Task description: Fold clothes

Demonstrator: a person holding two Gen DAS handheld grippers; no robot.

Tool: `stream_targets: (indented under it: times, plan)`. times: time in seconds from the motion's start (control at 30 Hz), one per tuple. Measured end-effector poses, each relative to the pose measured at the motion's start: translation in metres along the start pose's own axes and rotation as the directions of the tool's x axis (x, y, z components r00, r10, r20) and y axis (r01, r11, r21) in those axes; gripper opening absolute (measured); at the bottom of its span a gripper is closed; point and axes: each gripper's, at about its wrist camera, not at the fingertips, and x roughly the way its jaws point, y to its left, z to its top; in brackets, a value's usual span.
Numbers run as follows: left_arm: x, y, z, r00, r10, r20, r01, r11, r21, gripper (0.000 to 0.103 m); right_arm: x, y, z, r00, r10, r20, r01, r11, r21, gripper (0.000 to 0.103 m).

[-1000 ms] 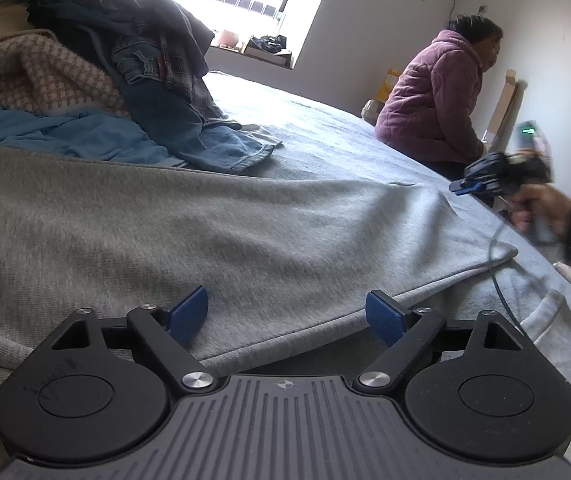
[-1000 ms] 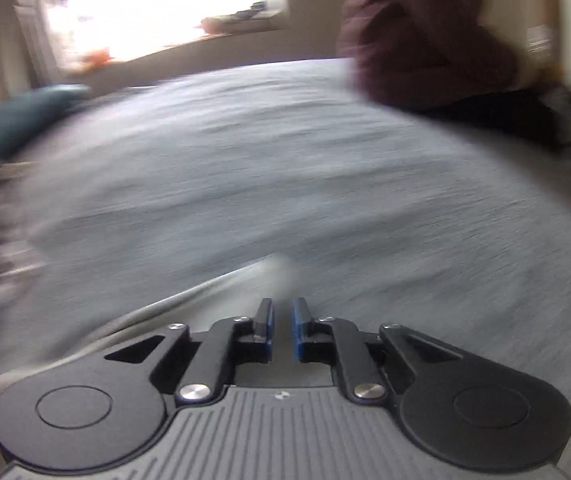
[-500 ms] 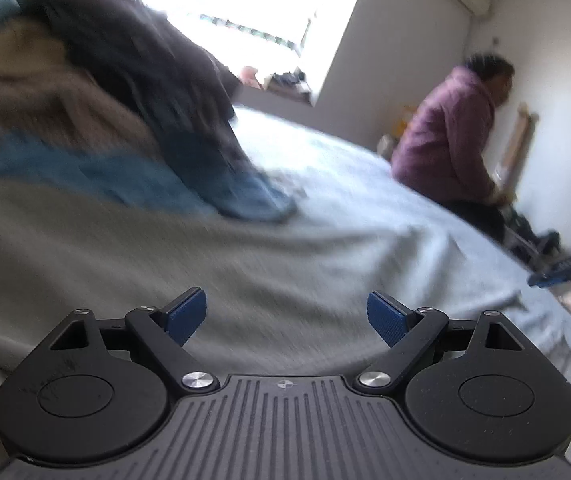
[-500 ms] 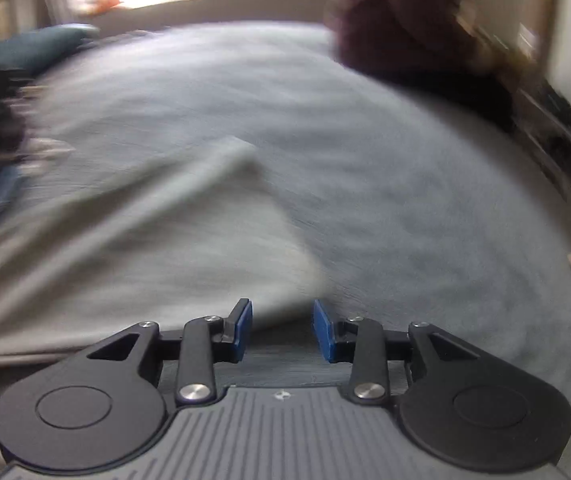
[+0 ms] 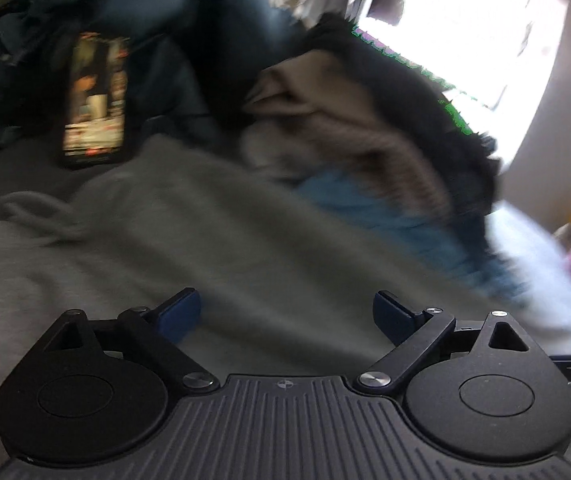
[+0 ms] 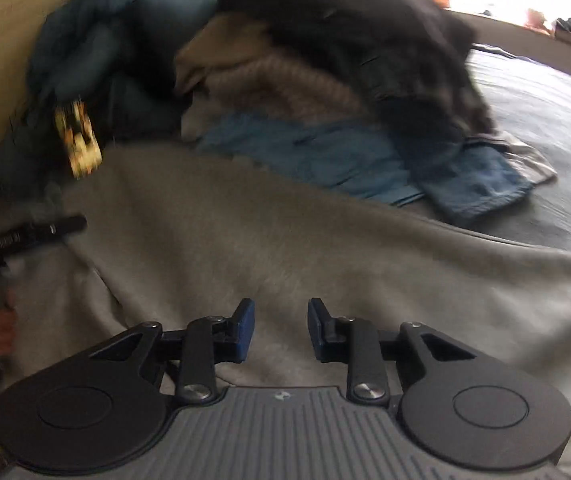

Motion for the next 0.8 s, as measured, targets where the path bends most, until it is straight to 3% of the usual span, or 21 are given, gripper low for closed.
stream_targets:
  times: [0.07, 0.17, 0.23, 0.3, 0.33, 0.37, 0.5, 0.6, 0.73, 0.8]
  plan:
    - [0.0, 0.006, -0.002, 1.0, 0.006, -0.004, -0.006, 1.0, 0.006, 0.094, 0.009, -0.016, -0.011, 0.997, -0.063, -0.053, 0.063, 0.998, 0.002, 0.03]
    - [-0.001, 0.013, -0.003, 1.0, 0.014, 0.004, -0.014, 1.0, 0.015, 0.094, -0.012, -0.062, -0.037, 0.985, -0.155, -0.072, 0.161, 0.984, 0.082, 0.027]
    - [-0.001, 0.019, -0.004, 1.0, 0.001, 0.0, -0.001, 1.0, 0.006, 0.094, -0.039, -0.1, -0.055, 0.955, -0.28, -0.102, 0.294, 0.941, 0.169, 0.027]
    - [-0.004, 0.025, -0.004, 1.0, -0.024, 0.012, 0.025, 1.0, -0.013, 0.094, -0.063, -0.139, -0.069, 0.91, -0.384, -0.159, 0.414, 0.873, 0.26, 0.028]
    - [-0.006, 0.026, -0.004, 0.999, -0.037, 0.02, 0.037, 0.999, -0.018, 0.094, -0.071, -0.152, -0.069, 0.884, -0.43, -0.182, 0.466, 0.836, 0.289, 0.029]
    - [-0.008, 0.027, -0.004, 0.998, -0.05, 0.028, 0.051, 0.998, -0.021, 0.094, -0.076, -0.156, -0.065, 0.874, -0.451, -0.182, 0.486, 0.82, 0.302, 0.029]
    - [-0.008, 0.026, -0.006, 0.996, -0.079, 0.037, 0.08, 0.996, -0.028, 0.094, -0.066, -0.106, -0.011, 0.95, -0.313, 0.0, 0.306, 0.93, 0.205, 0.029]
    - [-0.008, 0.025, -0.006, 0.993, -0.104, 0.052, 0.107, 0.993, -0.045, 0.094, -0.018, -0.044, 0.039, 0.99, -0.123, 0.072, 0.12, 0.992, 0.047, 0.042]
    - [-0.014, 0.024, -0.003, 0.981, -0.172, 0.091, 0.177, 0.983, -0.047, 0.095, 0.065, 0.02, 0.095, 0.994, 0.084, 0.068, -0.077, 0.993, -0.093, 0.052]
    - [-0.011, 0.021, -0.004, 0.987, -0.139, 0.078, 0.14, 0.99, -0.011, 0.095, 0.101, 0.034, 0.118, 0.985, 0.164, 0.049, -0.157, 0.98, -0.122, 0.055]
